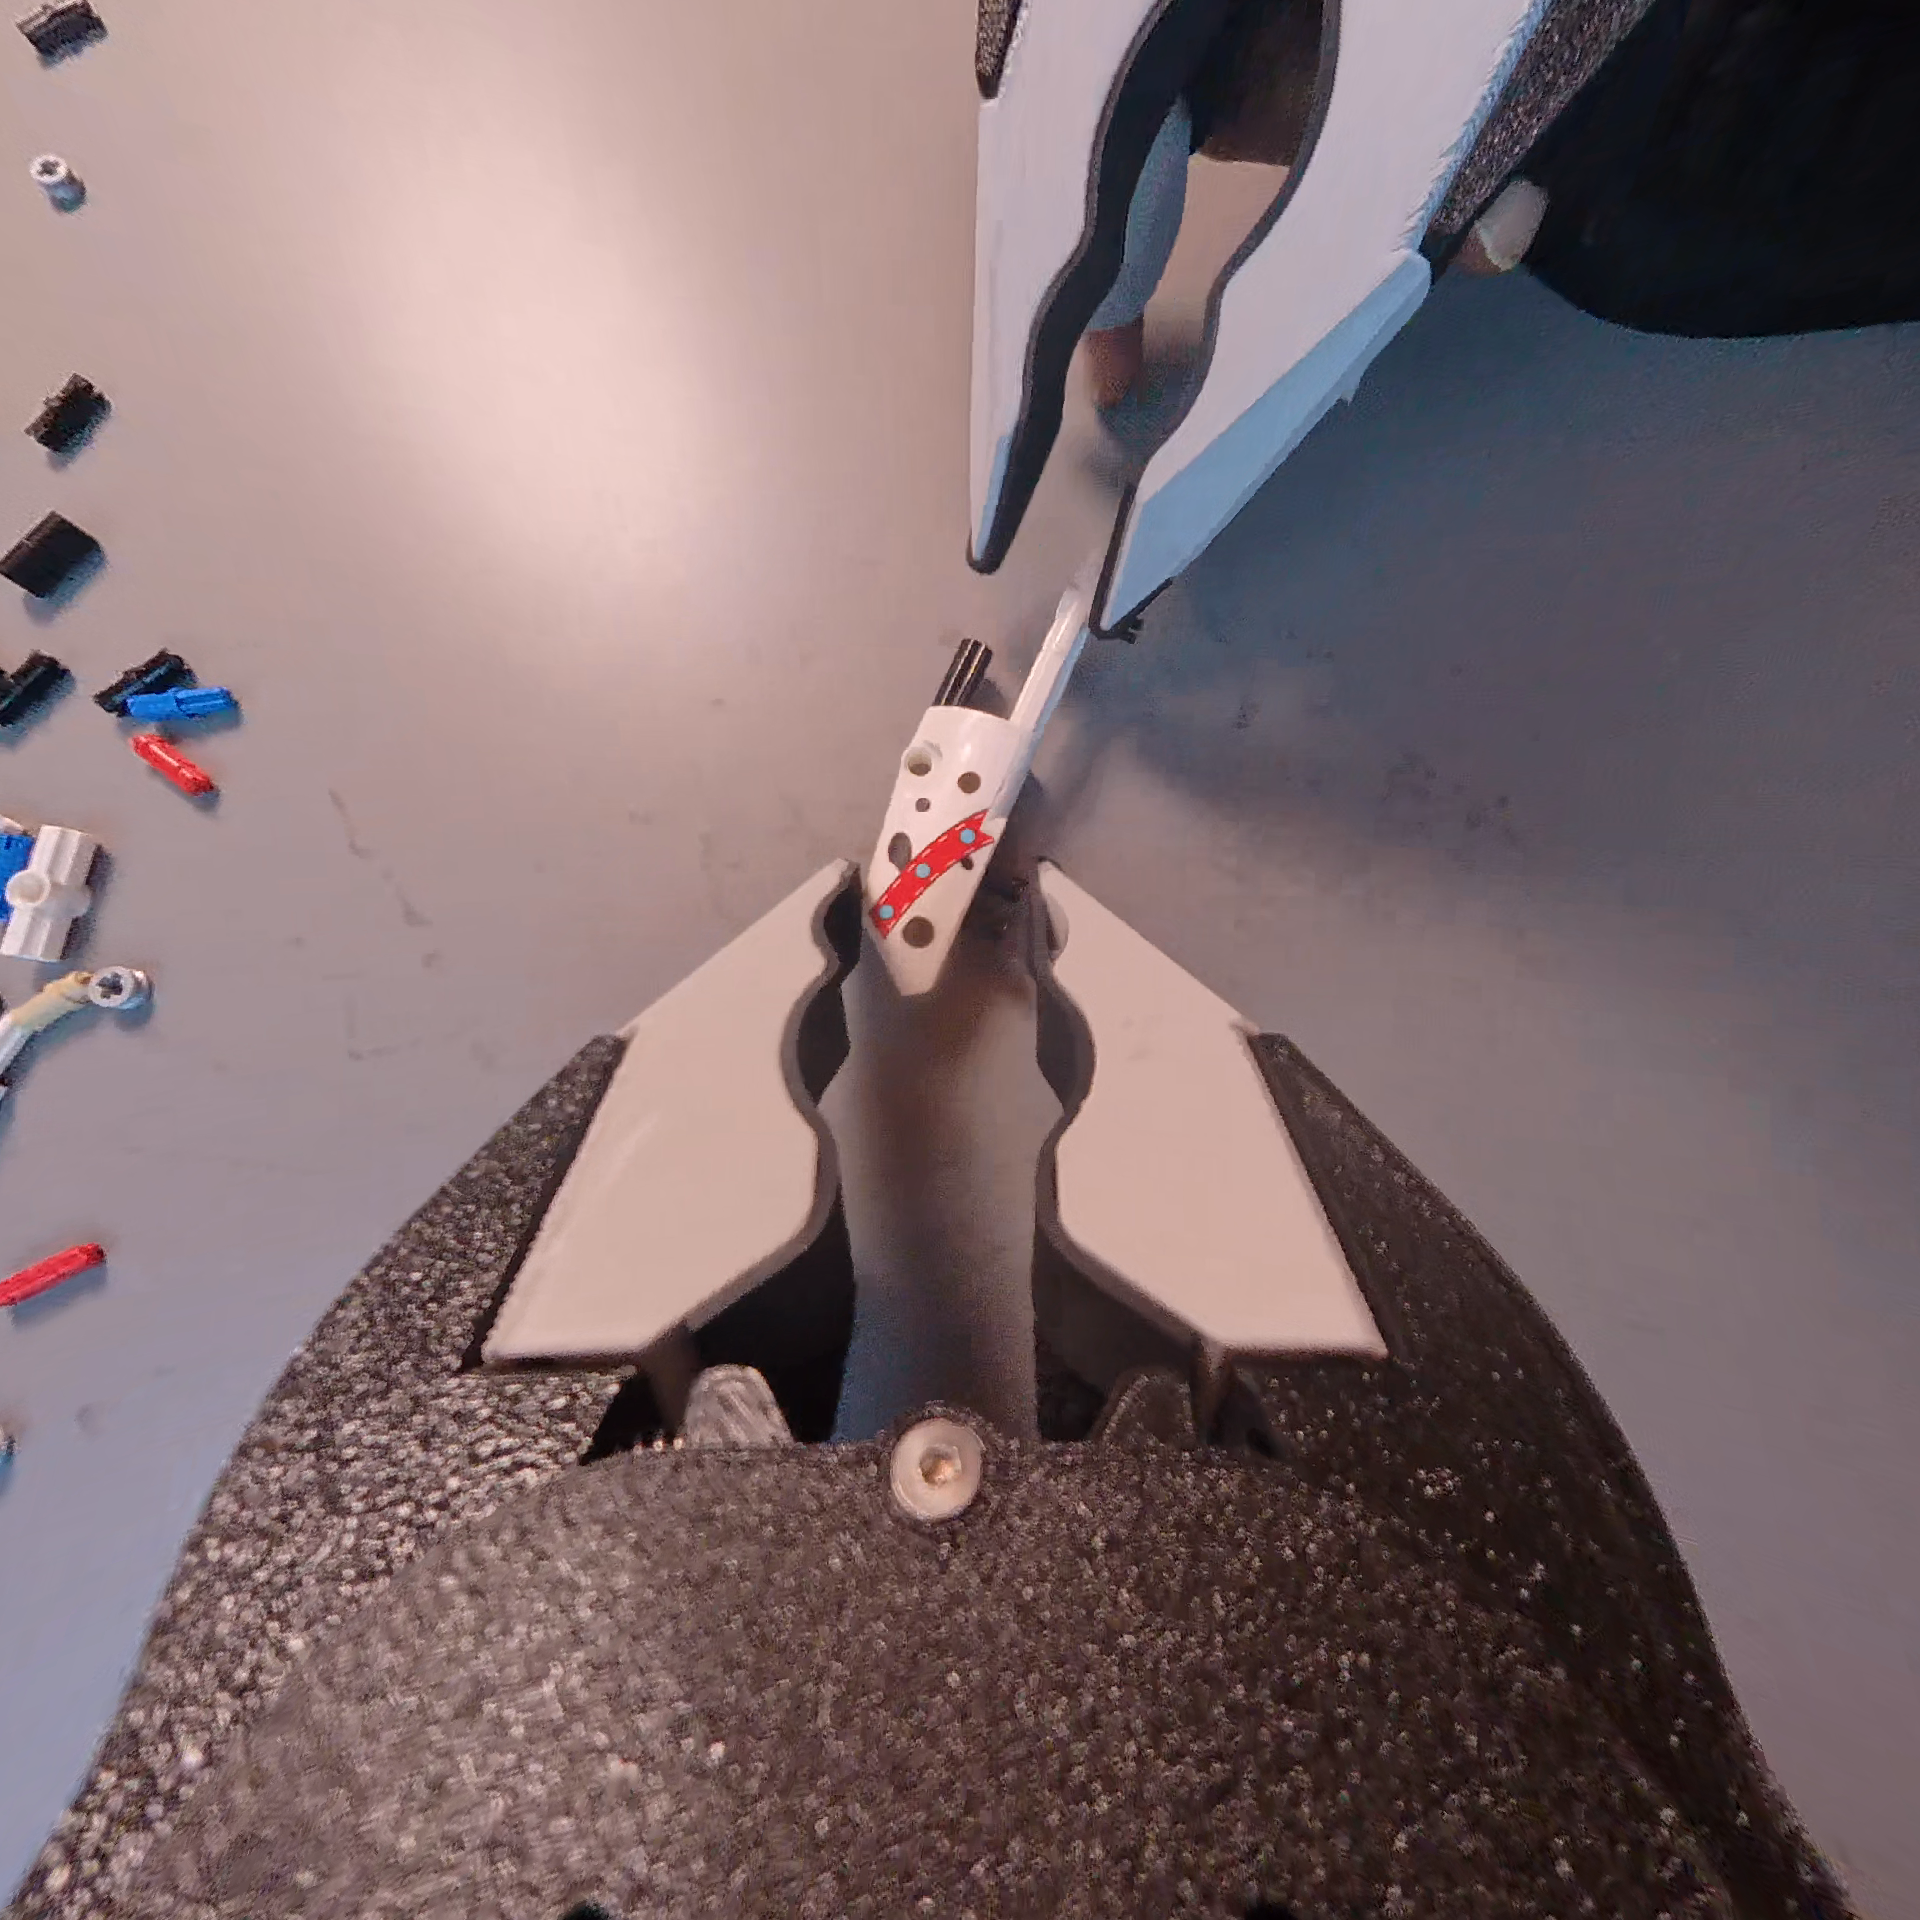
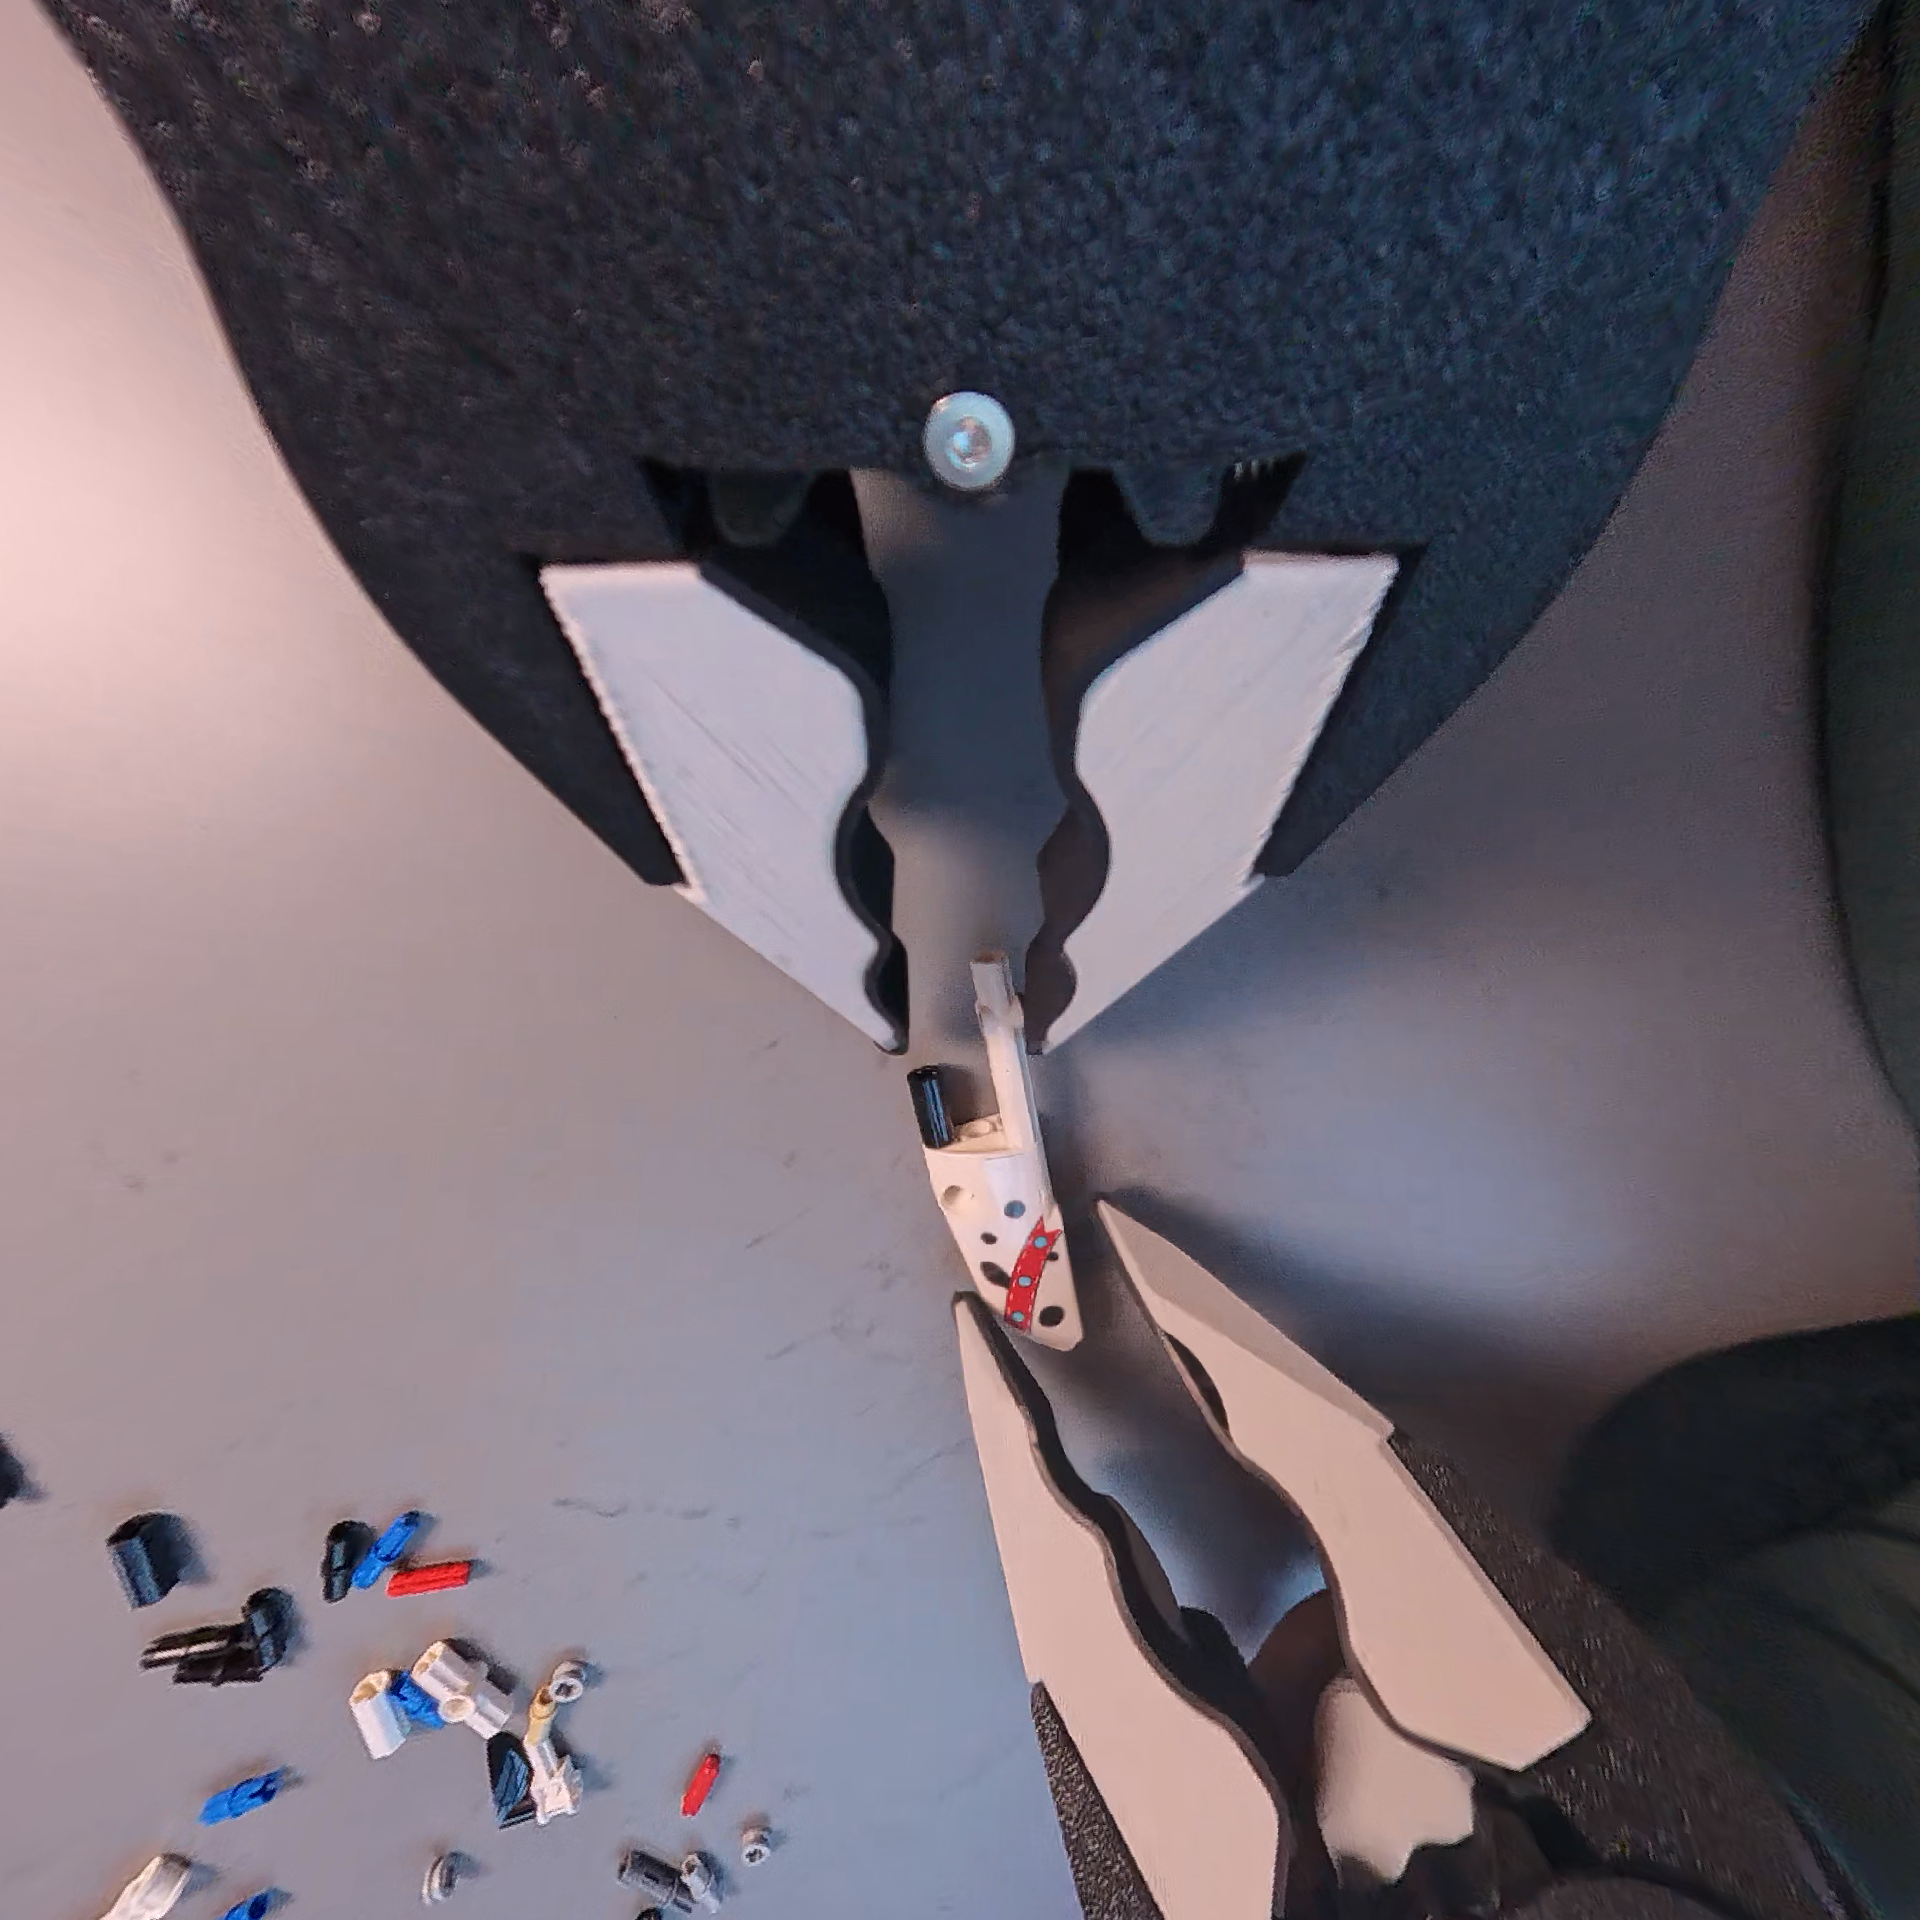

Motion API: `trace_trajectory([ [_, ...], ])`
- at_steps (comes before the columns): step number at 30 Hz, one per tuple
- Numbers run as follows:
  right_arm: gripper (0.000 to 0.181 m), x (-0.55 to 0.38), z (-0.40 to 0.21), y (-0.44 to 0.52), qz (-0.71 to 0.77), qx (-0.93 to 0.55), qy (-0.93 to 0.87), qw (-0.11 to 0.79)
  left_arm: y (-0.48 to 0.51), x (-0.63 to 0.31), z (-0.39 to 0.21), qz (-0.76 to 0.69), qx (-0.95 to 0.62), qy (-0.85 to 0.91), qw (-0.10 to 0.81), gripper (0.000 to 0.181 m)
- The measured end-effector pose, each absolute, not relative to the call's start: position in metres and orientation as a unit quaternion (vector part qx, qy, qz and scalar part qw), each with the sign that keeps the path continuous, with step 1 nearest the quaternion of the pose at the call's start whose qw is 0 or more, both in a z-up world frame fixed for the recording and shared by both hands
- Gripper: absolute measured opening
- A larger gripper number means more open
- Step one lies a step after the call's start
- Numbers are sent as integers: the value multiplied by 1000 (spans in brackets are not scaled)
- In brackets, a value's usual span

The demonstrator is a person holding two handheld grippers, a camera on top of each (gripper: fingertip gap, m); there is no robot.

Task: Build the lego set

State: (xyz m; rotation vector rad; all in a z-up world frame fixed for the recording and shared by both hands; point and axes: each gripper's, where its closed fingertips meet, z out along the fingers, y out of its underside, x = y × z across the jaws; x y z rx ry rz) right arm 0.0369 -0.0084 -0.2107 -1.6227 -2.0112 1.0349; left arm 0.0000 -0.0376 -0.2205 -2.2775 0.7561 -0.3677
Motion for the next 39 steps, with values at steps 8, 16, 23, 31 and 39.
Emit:
trace_trajectory([
  [8, 31, 50, -208, -16, 349, -505, -766, 191, -47, -3, -215, -147, -876, 300, 348, 32],
  [16, 24, 44, -216, -9, 320, -494, -777, 225, -43, -3, -215, -158, -872, 293, 359, 37],
  [23, 16, 44, -219, -13, 309, -473, -792, 233, -47, 1, -220, -150, -872, 313, 347, 28],
  [31, 16, 46, -217, -18, 321, -472, -791, 221, -52, 3, -223, -149, -866, 330, 344, 28],
  [39, 16, 49, -215, -21, 331, -448, -799, 227, -54, 2, -226, -143, -866, 339, 339, 28],
])
